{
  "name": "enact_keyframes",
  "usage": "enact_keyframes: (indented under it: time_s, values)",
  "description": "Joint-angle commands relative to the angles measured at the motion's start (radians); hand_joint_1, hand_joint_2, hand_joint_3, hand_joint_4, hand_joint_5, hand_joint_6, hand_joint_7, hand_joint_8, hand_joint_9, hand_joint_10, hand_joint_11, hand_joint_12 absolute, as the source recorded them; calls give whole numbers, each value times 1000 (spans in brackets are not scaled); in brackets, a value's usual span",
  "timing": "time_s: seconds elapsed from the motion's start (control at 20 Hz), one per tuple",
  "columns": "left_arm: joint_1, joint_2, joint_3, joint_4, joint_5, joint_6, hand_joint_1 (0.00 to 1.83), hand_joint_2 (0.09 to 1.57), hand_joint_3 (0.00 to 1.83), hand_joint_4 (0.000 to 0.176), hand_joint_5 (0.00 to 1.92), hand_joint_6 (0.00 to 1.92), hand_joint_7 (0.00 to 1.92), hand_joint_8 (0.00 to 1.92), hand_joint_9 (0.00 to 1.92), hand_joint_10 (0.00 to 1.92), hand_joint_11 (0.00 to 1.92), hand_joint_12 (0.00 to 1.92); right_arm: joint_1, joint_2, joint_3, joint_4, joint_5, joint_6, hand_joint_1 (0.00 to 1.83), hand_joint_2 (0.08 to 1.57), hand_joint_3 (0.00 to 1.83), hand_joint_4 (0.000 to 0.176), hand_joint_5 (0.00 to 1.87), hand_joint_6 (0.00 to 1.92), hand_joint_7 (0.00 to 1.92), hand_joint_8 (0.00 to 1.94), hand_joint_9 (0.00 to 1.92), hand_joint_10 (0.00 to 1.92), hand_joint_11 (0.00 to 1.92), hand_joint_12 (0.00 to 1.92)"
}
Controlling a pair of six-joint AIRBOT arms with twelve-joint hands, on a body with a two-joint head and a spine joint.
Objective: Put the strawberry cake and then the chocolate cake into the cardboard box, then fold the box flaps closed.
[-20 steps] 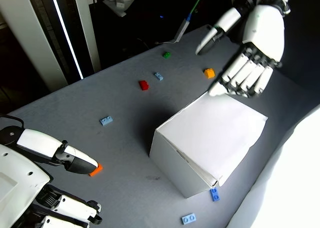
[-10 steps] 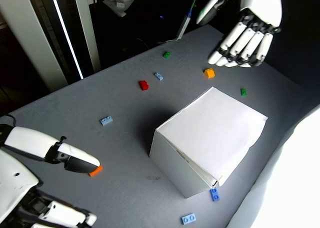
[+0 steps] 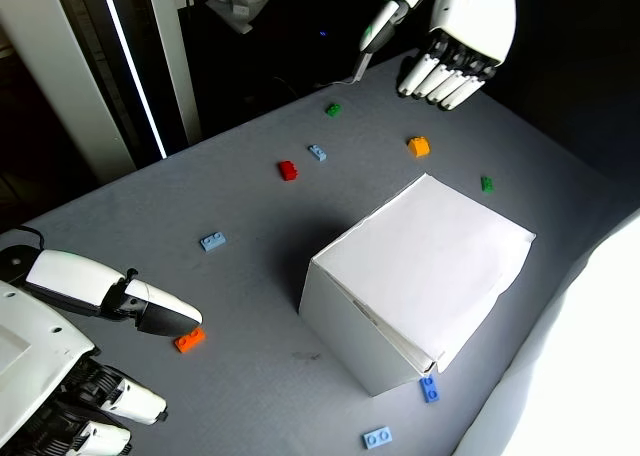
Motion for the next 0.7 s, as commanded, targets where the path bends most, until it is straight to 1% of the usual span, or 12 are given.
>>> enact_keyframes:
  time_s: [0.0, 0.05, 0.1, 0.15, 0.2, 0.25, 0.35, 0.5, 0.65]
  values:
    - [-7, 13, 2, -37, 55, -3, 4, 1311, 0, 0, 1175, 1738, 1337, 1760, 1336, 1921, 1262, 1921, 8, 12, 4, -6, 116, -2, 3, 1271, 3, 176, 1195, 1859, 1353, 1882, 1338, 1921, 1281, 1921]
    - [-5, 13, 2, -33, 55, -3, 19, 1311, 0, 0, 1179, 1724, 1333, 1757, 1337, 1921, 1264, 1921, 8, 12, 3, -6, 116, -2, 11, 1270, 1, 176, 1202, 1861, 1355, 1889, 1334, 1921, 1276, 1921]
    - [-4, 14, 2, -33, 55, -3, 32, 1308, 0, 99, 1201, 1728, 1341, 1777, 1343, 1921, 1245, 1921, 8, 12, 3, -6, 115, -2, 5, 1270, 1, 176, 1193, 1896, 1349, 1931, 1340, 1921, 1282, 1921]
    - [-4, 14, 2, -33, 55, -3, 41, 1306, 0, 161, 1211, 1748, 1335, 1811, 1346, 1921, 1241, 1921, 8, 12, 2, -6, 115, -2, 12, 1269, 0, 176, 1194, 1902, 1351, 1939, 1346, 1921, 1285, 1921]
    - [-4, 14, 2, -32, 55, -3, 48, 1303, 0, 173, 1217, 1753, 1339, 1821, 1348, 1921, 1240, 1921, 8, 12, 2, -6, 114, -2, 13, 1269, 0, 176, 1190, 1903, 1348, 1941, 1347, 1921, 1292, 1921]
    - [-4, 14, 0, -32, 55, -3, 41, 1309, 1, 175, 1216, 1743, 1341, 1807, 1355, 1921, 1256, 1921, 8, 12, 1, -6, 112, -2, 27, 1270, 0, 176, 1180, 1860, 1333, 1926, 1332, 1921, 1264, 1921]
    - [-4, 14, -2, -32, 55, -3, 75, 1310, 1, 176, 1197, 1702, 1328, 1779, 1339, 1921, 1273, 1921, 9, 12, -1, -6, 109, -2, 17, 1272, 1, 176, 1177, 1856, 1329, 1931, 1329, 1921, 1264, 1921]
    - [-4, 14, -6, -33, 55, -3, 68, 1312, 1, 176, 1199, 1706, 1336, 1807, 1351, 1921, 1285, 1921, 9, 12, -3, -6, 109, -2, 35, 1273, 0, 176, 1175, 1870, 1317, 1940, 1321, 1921, 1253, 1921]
    - [-3, 14, -4, -33, 55, -3, 43, 1319, 3, 176, 1193, 1685, 1334, 1779, 1340, 1921, 1263, 1921, 9, 12, -3, -6, 109, -2, 33, 1272, 0, 176, 1164, 1900, 1303, 1939, 1309, 1921, 1227, 1921]
